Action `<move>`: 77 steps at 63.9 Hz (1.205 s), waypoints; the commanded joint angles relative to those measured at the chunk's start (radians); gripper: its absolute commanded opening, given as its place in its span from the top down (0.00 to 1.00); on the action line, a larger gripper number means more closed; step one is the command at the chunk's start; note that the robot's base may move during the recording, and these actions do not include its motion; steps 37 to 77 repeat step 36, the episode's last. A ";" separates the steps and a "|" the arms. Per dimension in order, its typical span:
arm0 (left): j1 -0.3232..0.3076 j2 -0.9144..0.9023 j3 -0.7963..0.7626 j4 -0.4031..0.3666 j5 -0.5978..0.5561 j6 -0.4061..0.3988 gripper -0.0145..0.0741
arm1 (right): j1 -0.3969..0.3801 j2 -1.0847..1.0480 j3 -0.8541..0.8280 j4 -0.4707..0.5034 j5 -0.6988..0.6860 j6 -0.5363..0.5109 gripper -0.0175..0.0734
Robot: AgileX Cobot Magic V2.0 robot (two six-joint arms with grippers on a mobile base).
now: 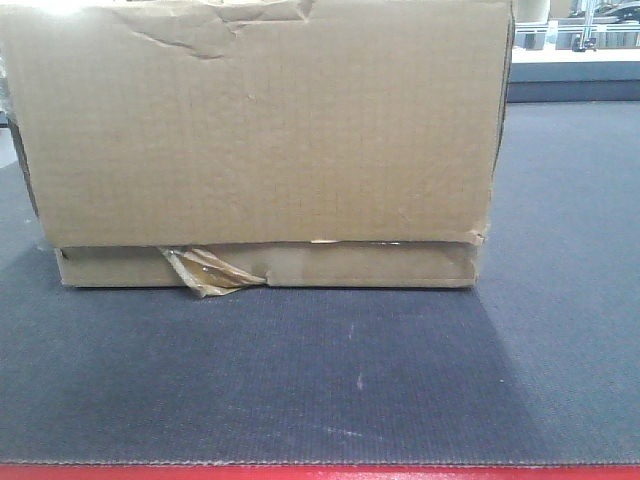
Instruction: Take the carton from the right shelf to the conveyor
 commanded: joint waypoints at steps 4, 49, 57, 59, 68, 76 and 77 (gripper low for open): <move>0.003 -0.006 -0.002 -0.004 -0.018 0.002 0.83 | -0.007 -0.004 0.000 -0.010 -0.014 -0.007 0.89; 0.003 -0.006 -0.002 -0.004 -0.018 0.002 0.83 | -0.007 -0.004 0.000 -0.010 -0.014 -0.007 0.89; 0.003 -0.006 -0.002 -0.004 -0.018 0.002 0.83 | -0.007 -0.004 0.000 -0.010 -0.014 -0.007 0.89; 0.003 -0.006 -0.002 -0.004 -0.018 0.002 0.83 | -0.007 -0.004 0.000 -0.010 -0.014 -0.007 0.89; 0.003 -0.006 -0.002 -0.004 -0.018 0.002 0.83 | -0.007 -0.004 0.000 -0.010 -0.014 -0.007 0.89; 0.003 -0.006 -0.002 -0.004 -0.018 0.002 0.83 | -0.007 -0.004 0.000 -0.010 -0.014 -0.007 0.89; 0.003 -0.006 -0.002 -0.004 -0.018 0.002 0.83 | -0.007 -0.004 0.000 -0.010 -0.014 -0.007 0.89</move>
